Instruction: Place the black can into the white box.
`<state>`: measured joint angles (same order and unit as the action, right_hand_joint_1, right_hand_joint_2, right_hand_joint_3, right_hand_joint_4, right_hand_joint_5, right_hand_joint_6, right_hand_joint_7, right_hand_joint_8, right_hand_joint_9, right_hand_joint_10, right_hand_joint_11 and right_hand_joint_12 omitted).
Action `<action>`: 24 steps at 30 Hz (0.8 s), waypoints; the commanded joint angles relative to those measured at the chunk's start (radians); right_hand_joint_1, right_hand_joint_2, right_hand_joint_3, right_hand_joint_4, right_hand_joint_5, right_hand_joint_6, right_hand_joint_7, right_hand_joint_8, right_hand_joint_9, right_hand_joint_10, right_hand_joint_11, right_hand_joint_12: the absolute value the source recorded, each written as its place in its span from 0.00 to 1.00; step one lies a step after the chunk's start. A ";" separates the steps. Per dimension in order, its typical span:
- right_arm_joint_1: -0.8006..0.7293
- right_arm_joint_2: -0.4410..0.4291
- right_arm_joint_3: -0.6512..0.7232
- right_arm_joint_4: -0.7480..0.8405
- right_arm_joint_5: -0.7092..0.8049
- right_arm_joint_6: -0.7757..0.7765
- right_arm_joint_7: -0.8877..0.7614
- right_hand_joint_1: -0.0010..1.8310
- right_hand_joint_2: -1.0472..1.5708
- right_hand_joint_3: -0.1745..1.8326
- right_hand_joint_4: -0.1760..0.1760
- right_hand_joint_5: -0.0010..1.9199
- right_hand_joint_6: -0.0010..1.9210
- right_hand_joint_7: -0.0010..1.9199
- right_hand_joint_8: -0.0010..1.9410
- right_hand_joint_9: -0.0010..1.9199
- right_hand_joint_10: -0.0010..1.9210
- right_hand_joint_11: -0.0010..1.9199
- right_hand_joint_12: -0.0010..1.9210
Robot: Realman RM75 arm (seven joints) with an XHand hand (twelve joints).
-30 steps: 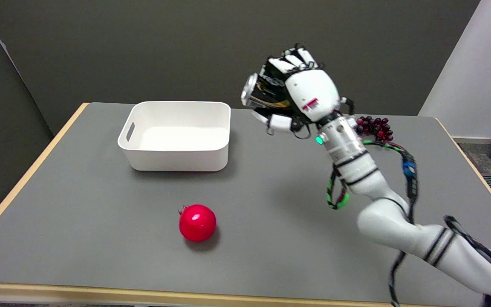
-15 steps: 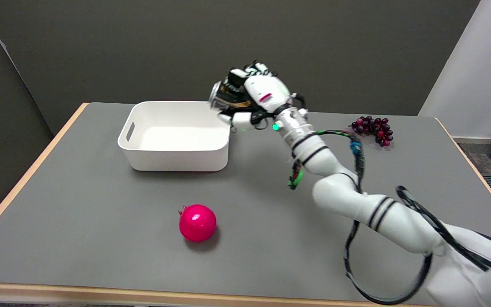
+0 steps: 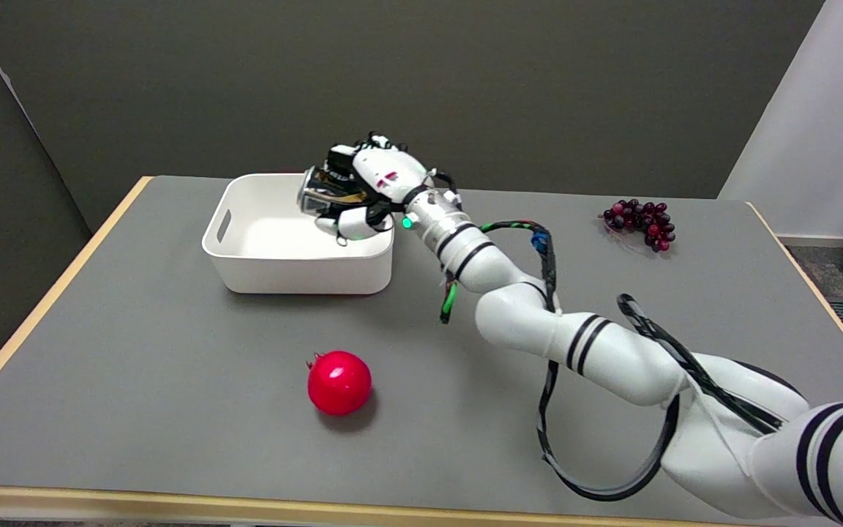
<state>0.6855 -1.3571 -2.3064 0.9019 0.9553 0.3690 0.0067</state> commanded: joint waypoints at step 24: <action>-0.125 0.102 0.215 0.243 0.031 -0.051 0.012 0.08 0.63 0.49 0.58 0.00 0.14 0.00 0.11 0.00 0.15 0.00 0.35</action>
<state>0.7184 -1.3981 -2.2906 0.8620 0.9700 0.2975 0.0292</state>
